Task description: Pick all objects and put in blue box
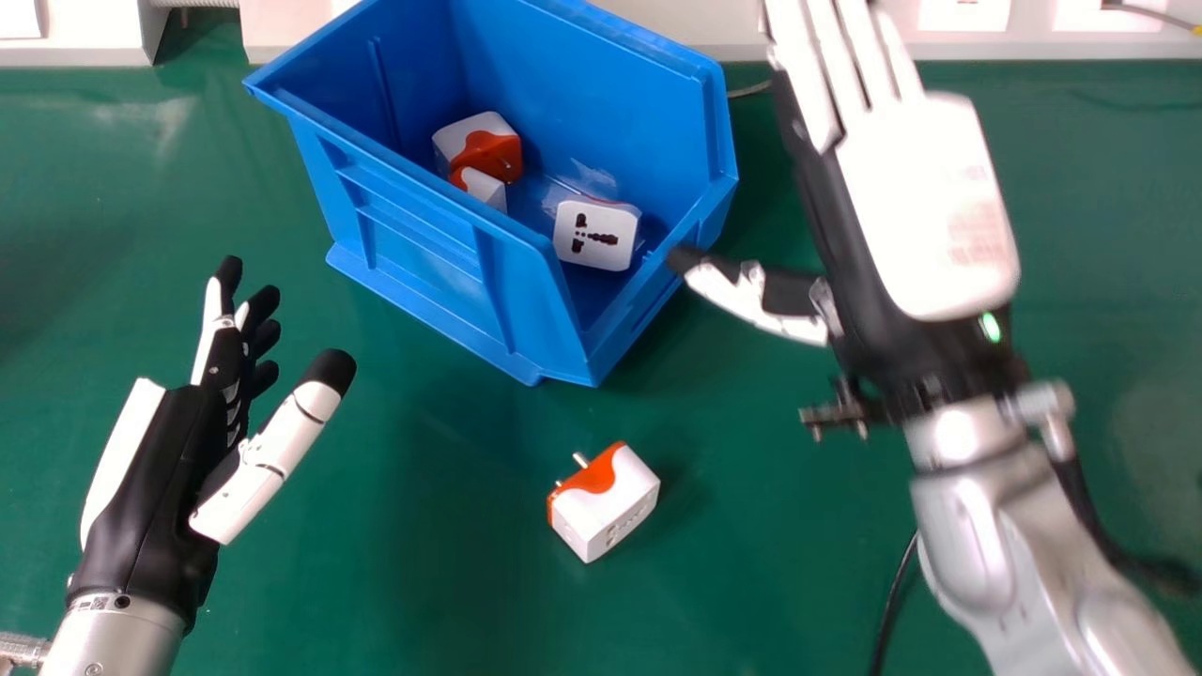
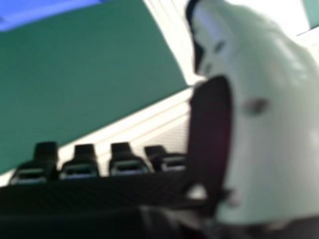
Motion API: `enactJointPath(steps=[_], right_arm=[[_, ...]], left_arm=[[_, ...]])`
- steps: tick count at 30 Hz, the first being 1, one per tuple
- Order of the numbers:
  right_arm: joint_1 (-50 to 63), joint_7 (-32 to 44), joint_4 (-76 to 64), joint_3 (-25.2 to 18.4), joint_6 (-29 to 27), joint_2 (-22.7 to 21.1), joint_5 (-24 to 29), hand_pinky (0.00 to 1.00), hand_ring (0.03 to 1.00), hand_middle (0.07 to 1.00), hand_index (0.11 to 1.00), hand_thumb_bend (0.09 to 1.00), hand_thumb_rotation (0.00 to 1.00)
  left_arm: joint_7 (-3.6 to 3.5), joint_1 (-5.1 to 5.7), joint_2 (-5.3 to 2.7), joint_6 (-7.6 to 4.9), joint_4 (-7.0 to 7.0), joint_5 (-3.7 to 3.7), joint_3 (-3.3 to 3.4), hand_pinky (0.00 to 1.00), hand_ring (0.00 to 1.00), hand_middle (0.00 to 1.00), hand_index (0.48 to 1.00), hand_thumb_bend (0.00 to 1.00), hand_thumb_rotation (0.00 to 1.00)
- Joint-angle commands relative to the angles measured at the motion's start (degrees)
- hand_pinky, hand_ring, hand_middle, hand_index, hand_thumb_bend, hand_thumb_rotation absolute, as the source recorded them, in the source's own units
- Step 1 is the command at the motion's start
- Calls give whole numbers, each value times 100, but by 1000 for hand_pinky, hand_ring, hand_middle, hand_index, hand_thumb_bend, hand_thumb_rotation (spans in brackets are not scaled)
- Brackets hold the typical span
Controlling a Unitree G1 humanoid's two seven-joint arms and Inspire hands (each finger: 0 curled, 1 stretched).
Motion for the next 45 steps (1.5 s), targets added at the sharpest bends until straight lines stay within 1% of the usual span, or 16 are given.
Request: enactJointPath(steps=[1,3,6,12,14,17,18,24,25,29,31,34,37,39,41,45], right_arm=[[442,85,-419,-35,166,219,42,904,1000,1000,1000,430,300],[796,147,-479,25,286,366,14,891,999,1000,1000,433,304],[1128,196,-436,106,384,525,-51,822,964,995,998,447,313],[1540,120,-263,375,538,800,-252,743,926,978,981,477,334],[1617,100,-180,464,580,869,-325,727,919,973,975,487,341],[1662,104,54,659,680,957,-506,715,913,968,969,498,352],[1662,109,123,713,705,971,-542,712,910,966,966,506,361],[1552,255,403,960,797,960,-611,710,906,961,958,530,397],[1529,291,454,1016,823,962,-636,710,906,961,958,530,397],[1478,467,650,1219,971,1007,-680,708,900,950,949,547,429],[1477,598,700,1290,1066,1052,-663,701,892,941,939,558,446],[1442,807,758,1369,1189,1120,-621,692,877,922,921,576,477],[1294,981,962,1437,1341,1198,-628,689,869,908,910,586,496],[1156,1067,1135,1481,1459,1246,-678,692,864,900,903,593,508],[1026,1104,1290,1527,1560,1278,-713,695,863,896,900,596,512],[759,1169,1622,1601,1791,1407,-706,699,860,887,890,606,513]], left_arm=[[71,1,2,-197,31,87,-18,963,985,993,977,654,722],[104,3,-5,-219,80,133,-26,961,984,993,976,655,720],[143,43,-38,-246,110,179,-44,951,979,989,971,652,707],[182,160,-119,-306,45,137,-91,930,964,979,961,659,687],[161,184,-165,-317,34,47,-107,922,957,975,956,663,679],[49,179,-228,-341,91,-175,-104,909,949,970,951,664,657],[22,177,-239,-360,117,-225,-100,901,943,967,948,666,642],[-76,193,-243,-485,235,-349,-88,878,928,958,940,662,594],[-72,195,-243,-518,257,-349,-86,878,928,958,940,662,594],[-34,150,-229,-677,404,-282,-83,871,924,955,936,663,581],[-43,165,-226,-696,394,-300,-87,867,922,954,935,664,576],[-61,196,-245,-658,343,-369,-91,863,919,952,933,665,569],[-45,209,-253,-576,260,-379,-96,861,919,952,933,667,566],[-51,181,-254,-568,292,-397,-93,861,919,952,933,667,566],[-43,164,-254,-571,317,-390,-91,862,919,952,933,667,566],[-14,158,-240,-565,293,-340,-90,864,920,953,934,664,564]])
